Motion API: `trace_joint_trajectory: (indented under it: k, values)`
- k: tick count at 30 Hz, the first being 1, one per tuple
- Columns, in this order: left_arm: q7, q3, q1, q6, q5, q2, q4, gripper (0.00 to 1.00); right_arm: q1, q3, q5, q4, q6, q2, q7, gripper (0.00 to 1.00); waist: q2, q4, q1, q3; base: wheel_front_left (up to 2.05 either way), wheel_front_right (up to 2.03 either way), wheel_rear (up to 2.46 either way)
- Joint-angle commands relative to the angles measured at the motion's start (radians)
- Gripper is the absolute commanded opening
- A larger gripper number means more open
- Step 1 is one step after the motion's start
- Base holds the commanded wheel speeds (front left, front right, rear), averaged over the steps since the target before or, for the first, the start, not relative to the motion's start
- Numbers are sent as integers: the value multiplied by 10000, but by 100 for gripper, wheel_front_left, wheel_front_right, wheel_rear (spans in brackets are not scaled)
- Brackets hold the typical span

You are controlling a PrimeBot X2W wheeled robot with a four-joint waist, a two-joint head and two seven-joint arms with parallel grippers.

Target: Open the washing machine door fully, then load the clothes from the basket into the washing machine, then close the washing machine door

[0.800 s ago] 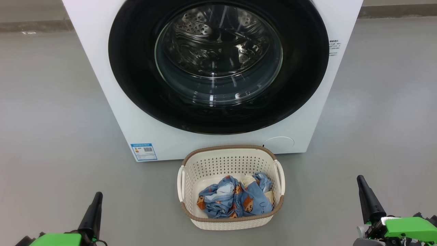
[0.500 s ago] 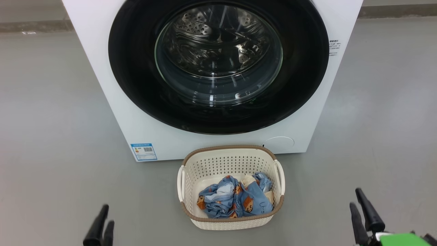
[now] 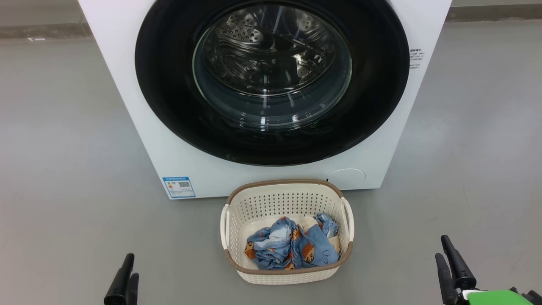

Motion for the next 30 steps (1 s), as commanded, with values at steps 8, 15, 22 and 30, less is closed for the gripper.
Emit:
trace_joint_trajectory:
  k: [8,15,22,30]
  values:
    - [-300,-8,-291,-16,961,216,-548,100,-386,365,-996,-301,3,-216,-300,100,-1,13,-2,34,0,0,0]
    - [-535,33,-274,-18,1938,216,-775,100,-484,540,-1851,-298,4,-308,-539,100,-1,20,-2,30,0,0,0]
    - [-742,2,-225,-19,2783,232,-950,100,-528,644,-2564,-366,5,-363,-744,100,-1,13,-2,31,0,0,0]
    - [-977,-69,-192,-22,3855,261,-1113,100,-569,754,-3483,-471,6,-416,-979,100,-1,15,-2,36,0,0,0]
